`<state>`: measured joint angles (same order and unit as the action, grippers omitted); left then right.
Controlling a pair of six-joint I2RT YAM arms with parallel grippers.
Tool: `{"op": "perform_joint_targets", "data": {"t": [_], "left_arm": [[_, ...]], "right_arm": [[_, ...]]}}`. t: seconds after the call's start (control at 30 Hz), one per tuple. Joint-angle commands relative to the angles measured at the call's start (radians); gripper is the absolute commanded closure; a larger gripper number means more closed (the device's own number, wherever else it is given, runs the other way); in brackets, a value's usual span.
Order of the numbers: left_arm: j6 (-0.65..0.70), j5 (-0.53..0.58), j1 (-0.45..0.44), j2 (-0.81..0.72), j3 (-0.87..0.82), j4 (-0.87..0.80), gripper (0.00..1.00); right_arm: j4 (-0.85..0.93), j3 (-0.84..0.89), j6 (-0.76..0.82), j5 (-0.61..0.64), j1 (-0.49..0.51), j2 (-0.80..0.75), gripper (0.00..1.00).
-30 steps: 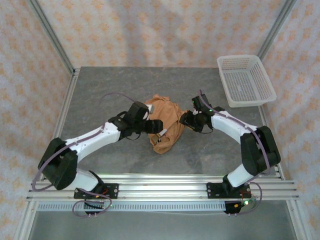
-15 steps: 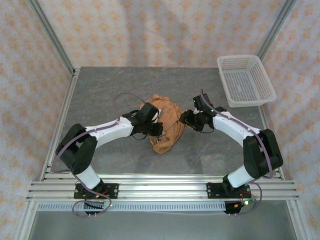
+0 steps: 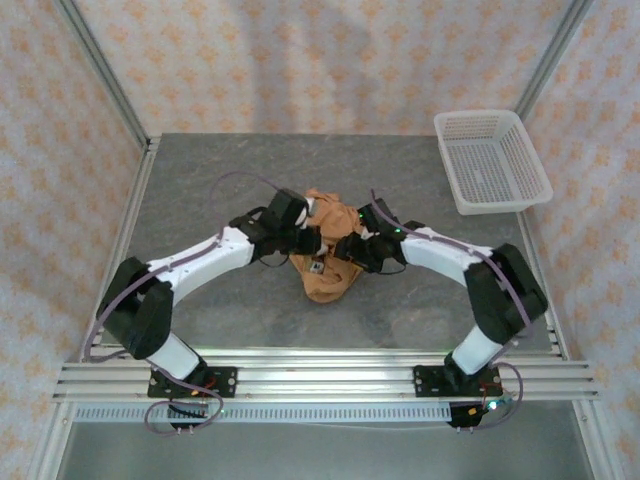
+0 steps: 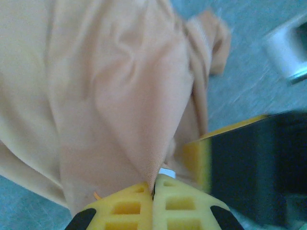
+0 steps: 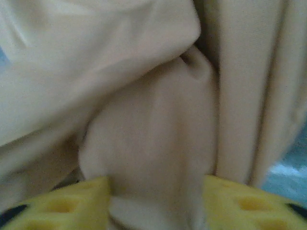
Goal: Fold the inside-out t-shirt
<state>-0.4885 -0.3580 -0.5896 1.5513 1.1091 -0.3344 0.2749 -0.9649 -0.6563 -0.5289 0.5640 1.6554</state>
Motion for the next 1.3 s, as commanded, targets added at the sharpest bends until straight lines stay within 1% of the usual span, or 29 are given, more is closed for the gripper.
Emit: {"op": "perform_joint_targets", "data": {"t": [0.0, 0.03, 0.07, 0.1, 0.17, 0.23, 0.3, 0.33, 0.4, 0.43, 0.5, 0.6, 0.7, 0.77, 0.83, 0.87, 0.93, 1.0, 1.03, 1.13, 1.17, 1.2, 1.27], "left_arm": [[-0.089, -0.004, 0.030, -0.050, 0.095, 0.026, 1.00], [-0.100, -0.020, 0.040, -0.047, 0.120, 0.026, 1.00], [-0.106, -0.038, 0.056, -0.045, 0.146, 0.022, 1.00], [-0.109, -0.055, 0.078, -0.043, 0.180, 0.011, 1.00], [-0.107, -0.054, 0.135, -0.047, 0.251, -0.035, 1.00], [-0.111, -0.040, 0.207, -0.060, 0.313, -0.078, 1.00], [-0.126, -0.024, 0.282, -0.075, 0.353, -0.098, 1.00], [-0.137, -0.021, 0.304, -0.081, 0.359, -0.097, 1.00], [-0.156, -0.015, 0.342, -0.091, 0.344, -0.074, 1.00], [-0.159, -0.005, 0.347, -0.094, 0.327, -0.063, 1.00], [-0.182, 0.013, 0.348, -0.096, 0.255, -0.016, 1.00], [-0.221, 0.036, 0.347, -0.088, 0.104, 0.055, 1.00], [-0.211, 0.125, 0.351, -0.089, -0.008, 0.044, 1.00], [-0.190, 0.181, 0.356, -0.100, -0.052, 0.020, 1.00], [-0.161, 0.212, 0.356, -0.119, -0.078, -0.012, 1.00], [-0.156, 0.217, 0.356, -0.135, -0.095, -0.021, 1.00], [-0.165, 0.192, 0.346, -0.169, -0.143, -0.003, 1.00], [-0.168, 0.173, 0.299, -0.207, -0.193, 0.039, 1.00], [-0.165, 0.184, 0.273, -0.221, -0.210, 0.043, 1.00], [-0.149, 0.231, 0.194, -0.248, -0.241, 0.035, 1.00], [-0.143, 0.240, 0.175, -0.254, -0.248, 0.034, 1.00], [-0.135, 0.246, 0.158, -0.260, -0.253, 0.031, 1.00], [-0.123, 0.248, 0.137, -0.270, -0.260, 0.029, 1.00]], "right_arm": [[-0.178, -0.003, -0.118, -0.010, -0.001, 0.085, 0.73], [-0.185, -0.012, -0.127, -0.001, -0.005, 0.096, 0.87], [-0.172, -0.023, -0.125, 0.009, -0.013, 0.098, 0.97], [-0.144, -0.031, -0.113, 0.016, -0.030, 0.087, 1.00], [-0.062, -0.033, -0.063, 0.049, -0.090, 0.022, 1.00], [0.043, -0.028, -0.002, 0.110, -0.164, -0.066, 1.00], [0.145, -0.004, 0.071, 0.233, -0.252, -0.204, 1.00], [0.170, 0.010, 0.089, 0.283, -0.280, -0.250, 1.00], [0.187, 0.048, 0.110, 0.339, -0.320, -0.360, 1.00], [0.186, 0.068, 0.110, 0.353, -0.323, -0.395, 1.00], [0.155, 0.129, 0.085, 0.335, -0.323, -0.437, 1.00], [0.097, 0.244, 0.031, 0.338, -0.323, -0.425, 1.00], [0.075, 0.308, 0.000, 0.344, -0.325, -0.399, 1.00], [0.091, 0.322, -0.013, 0.381, -0.326, -0.402, 1.00], [0.110, 0.325, -0.017, 0.417, -0.330, -0.417, 1.00], [0.127, 0.324, -0.019, 0.443, -0.333, -0.435, 0.99], [0.142, 0.322, -0.014, 0.466, -0.333, -0.466, 0.79], [0.142, 0.313, 0.016, 0.468, -0.328, -0.504, 0.61], [0.147, 0.302, 0.031, 0.480, -0.317, -0.507, 0.57], [0.199, 0.224, 0.086, 0.517, -0.269, -0.480, 0.55], [0.192, 0.204, 0.107, 0.496, -0.248, -0.477, 0.55], [0.179, 0.183, 0.124, 0.465, -0.228, -0.441, 0.55], [0.187, 0.126, 0.144, 0.445, -0.185, -0.394, 0.55]]}}
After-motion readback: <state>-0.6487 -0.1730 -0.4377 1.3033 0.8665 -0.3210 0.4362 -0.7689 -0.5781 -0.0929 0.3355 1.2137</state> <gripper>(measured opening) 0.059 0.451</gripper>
